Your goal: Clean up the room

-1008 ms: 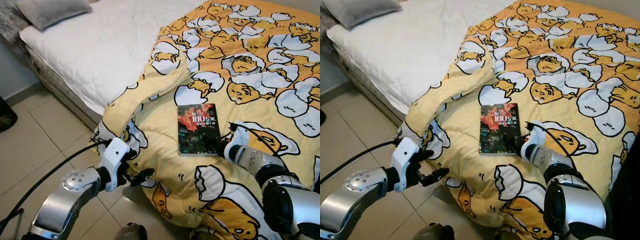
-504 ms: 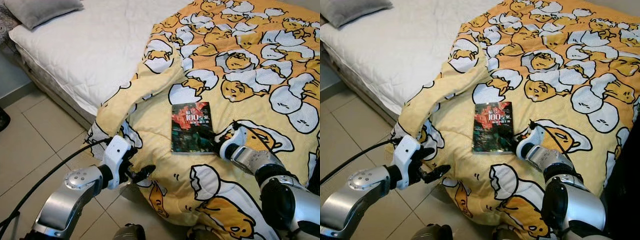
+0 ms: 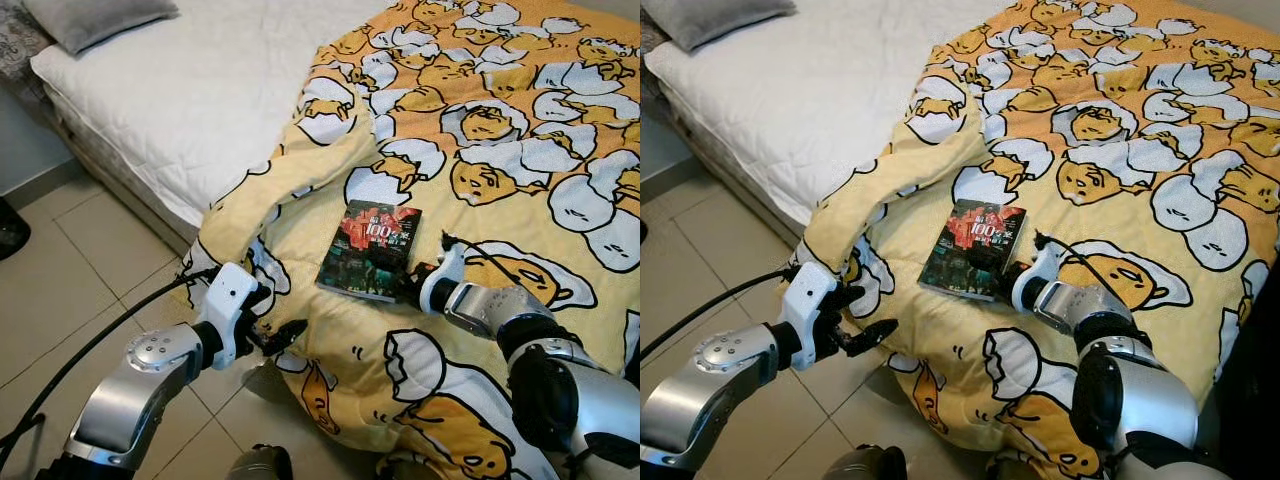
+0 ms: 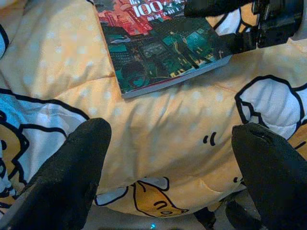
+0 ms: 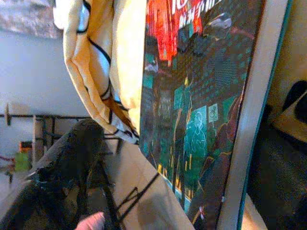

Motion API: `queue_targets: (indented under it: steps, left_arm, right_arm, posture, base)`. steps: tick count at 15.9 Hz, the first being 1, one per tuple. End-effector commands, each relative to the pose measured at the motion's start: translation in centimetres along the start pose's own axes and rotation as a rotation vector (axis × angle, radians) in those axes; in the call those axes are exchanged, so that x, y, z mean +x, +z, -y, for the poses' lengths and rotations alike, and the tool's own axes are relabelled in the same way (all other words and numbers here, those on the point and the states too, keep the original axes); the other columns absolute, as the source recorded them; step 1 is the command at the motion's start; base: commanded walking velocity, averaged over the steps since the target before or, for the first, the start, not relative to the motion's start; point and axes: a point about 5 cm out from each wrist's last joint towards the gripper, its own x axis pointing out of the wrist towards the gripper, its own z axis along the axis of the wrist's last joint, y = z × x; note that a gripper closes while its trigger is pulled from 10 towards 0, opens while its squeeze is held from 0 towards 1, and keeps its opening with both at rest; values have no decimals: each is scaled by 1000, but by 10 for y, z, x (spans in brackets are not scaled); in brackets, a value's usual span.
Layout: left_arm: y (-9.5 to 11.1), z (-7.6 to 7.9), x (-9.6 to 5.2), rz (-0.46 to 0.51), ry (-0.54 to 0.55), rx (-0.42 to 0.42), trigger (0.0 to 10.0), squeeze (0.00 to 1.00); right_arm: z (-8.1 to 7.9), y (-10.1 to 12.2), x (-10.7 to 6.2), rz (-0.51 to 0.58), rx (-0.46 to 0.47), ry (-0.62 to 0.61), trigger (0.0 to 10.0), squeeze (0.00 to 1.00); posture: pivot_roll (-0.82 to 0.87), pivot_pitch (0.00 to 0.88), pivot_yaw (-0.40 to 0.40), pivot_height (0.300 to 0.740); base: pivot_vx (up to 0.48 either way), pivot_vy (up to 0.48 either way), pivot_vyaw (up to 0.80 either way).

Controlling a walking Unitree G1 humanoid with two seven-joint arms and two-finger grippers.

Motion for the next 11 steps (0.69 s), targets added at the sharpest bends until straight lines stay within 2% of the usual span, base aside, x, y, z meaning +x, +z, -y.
queue_targets:
  steps: [1,3,6,7,9,11]
  left_arm:
    - [-6,0,-1,-21,10,-5,10000,0]
    - [-6,2,1,-24,5,-6,10000,0]
    - [-7,2,1,-30,4,-2,10000,0]
    - [-7,2,0,-33,10,2,10000,0]
    - [-8,1,0,-34,14,2,10000,0]
    - [-9,0,-3,-36,21,2,10000,0]
  right_arm:
    - [2,-3,2,-1,-38,-30,10000,0]
    - [11,-22,8,4,-11,-83,10000,0]
    - [21,-43,13,-19,-39,-168,10000,0]
    - [26,-53,15,-3,-24,-210,10000,0]
    - [24,-56,17,6,7,-191,10000,0]
    - [12,-50,22,81,93,-104,10000,0]
  posture:
    - [53,116,42,740]
    - [61,123,50,740]
    - [70,129,54,740]
    - [74,130,53,740]
    - [80,135,53,740]
    - [80,138,53,740]
  base:
    - [0,0,0]
    - [0,0,0]
    - [0,0,0]
    - [0,0,0]
    - [0,0,0]
    - [0,0,0]
